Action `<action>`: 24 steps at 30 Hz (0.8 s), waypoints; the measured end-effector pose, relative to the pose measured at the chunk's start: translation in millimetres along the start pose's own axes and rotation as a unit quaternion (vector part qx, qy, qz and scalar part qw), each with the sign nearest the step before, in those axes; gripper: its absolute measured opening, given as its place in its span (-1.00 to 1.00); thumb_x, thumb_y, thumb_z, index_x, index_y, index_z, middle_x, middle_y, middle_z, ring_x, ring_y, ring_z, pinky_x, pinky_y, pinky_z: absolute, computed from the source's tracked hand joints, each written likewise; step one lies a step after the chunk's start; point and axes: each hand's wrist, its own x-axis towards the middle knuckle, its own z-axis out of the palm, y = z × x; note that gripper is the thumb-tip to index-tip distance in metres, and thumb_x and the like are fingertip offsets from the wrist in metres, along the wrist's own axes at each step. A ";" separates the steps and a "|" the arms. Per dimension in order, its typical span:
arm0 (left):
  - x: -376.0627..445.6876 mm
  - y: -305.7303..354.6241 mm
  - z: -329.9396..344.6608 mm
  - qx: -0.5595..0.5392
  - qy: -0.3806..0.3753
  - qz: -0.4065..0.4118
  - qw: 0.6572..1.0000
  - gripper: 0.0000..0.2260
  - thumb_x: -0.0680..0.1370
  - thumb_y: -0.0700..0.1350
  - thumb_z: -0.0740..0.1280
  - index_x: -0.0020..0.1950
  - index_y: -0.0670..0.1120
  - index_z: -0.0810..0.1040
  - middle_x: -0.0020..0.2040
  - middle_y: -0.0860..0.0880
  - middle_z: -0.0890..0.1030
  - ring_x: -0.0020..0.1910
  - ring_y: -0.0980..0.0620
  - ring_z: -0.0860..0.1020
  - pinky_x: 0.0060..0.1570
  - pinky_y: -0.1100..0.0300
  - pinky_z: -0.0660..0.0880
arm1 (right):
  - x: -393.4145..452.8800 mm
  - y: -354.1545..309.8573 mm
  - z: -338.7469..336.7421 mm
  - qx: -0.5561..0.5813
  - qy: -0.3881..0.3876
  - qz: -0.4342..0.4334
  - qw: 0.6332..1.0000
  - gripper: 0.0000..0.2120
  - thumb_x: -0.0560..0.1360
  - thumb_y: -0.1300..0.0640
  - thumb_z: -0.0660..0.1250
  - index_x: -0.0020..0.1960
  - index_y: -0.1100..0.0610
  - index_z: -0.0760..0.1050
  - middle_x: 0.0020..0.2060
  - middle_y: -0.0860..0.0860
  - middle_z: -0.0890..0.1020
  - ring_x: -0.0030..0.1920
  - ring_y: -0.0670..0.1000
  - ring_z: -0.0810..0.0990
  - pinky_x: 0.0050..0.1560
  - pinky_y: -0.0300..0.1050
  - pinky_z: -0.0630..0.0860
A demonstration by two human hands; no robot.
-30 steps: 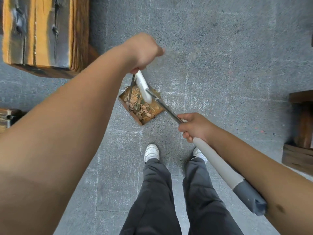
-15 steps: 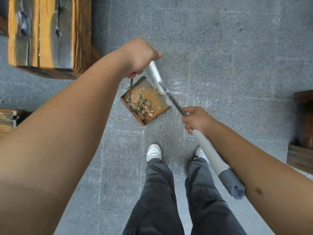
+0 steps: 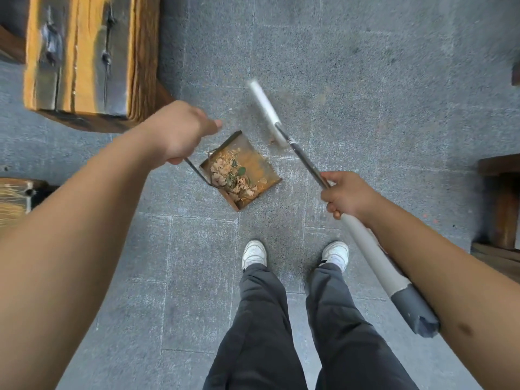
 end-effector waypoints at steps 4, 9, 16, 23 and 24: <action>-15.9 -21.4 0.4 -0.042 -0.021 -0.001 0.999 -0.58 0.49 0.07 0.33 -0.46 -0.05 0.25 -0.49 -0.12 0.22 -0.56 -0.02 0.17 -0.52 0.19 0.15 | 9.4 3.0 0.7 0.003 0.021 0.006 1.000 -0.44 0.41 0.35 0.32 0.39 0.09 0.40 -0.39 0.12 0.53 -0.59 0.00 0.45 -0.55 -0.20 0.41; -22.4 -32.4 8.9 -0.061 -0.016 -0.012 0.998 -0.59 0.48 0.06 0.34 -0.45 -0.03 0.22 -0.43 -0.15 0.20 -0.52 -0.02 0.15 -0.50 0.20 0.12 | 11.8 11.9 28.8 -0.066 0.006 0.015 0.998 -0.43 0.43 0.36 0.32 0.42 0.13 0.36 -0.30 0.16 0.53 -0.52 0.06 0.47 -0.53 -0.18 0.41; -18.0 -24.9 13.6 -0.073 -0.007 -0.006 0.997 -0.63 0.46 0.10 0.32 -0.46 -0.01 0.32 -0.48 -0.09 0.22 -0.55 0.01 0.16 -0.54 0.21 0.14 | -26.9 28.5 75.9 -0.014 -0.107 0.050 0.993 -0.42 0.42 0.35 0.31 0.41 0.09 0.35 -0.42 0.06 0.60 -0.57 -0.05 0.45 -0.57 -0.23 0.39; -21.0 -24.9 6.5 -0.060 -0.010 -0.012 0.998 -0.61 0.49 0.08 0.31 -0.45 0.00 0.23 -0.51 -0.06 0.19 -0.58 0.02 0.14 -0.55 0.21 0.14 | -53.9 29.4 52.3 0.048 -0.068 0.028 0.996 -0.40 0.40 0.39 0.31 0.39 0.06 0.38 -0.42 0.07 0.52 -0.60 -0.03 0.42 -0.60 -0.24 0.35; -21.4 -24.9 5.4 -0.057 -0.007 -0.013 0.998 -0.62 0.48 0.08 0.31 -0.42 0.00 0.21 -0.49 -0.08 0.19 -0.57 0.02 0.14 -0.54 0.21 0.14 | -49.5 26.2 47.6 0.051 -0.054 0.031 0.997 -0.40 0.40 0.40 0.31 0.39 0.07 0.38 -0.38 0.10 0.53 -0.59 -0.03 0.42 -0.60 -0.23 0.36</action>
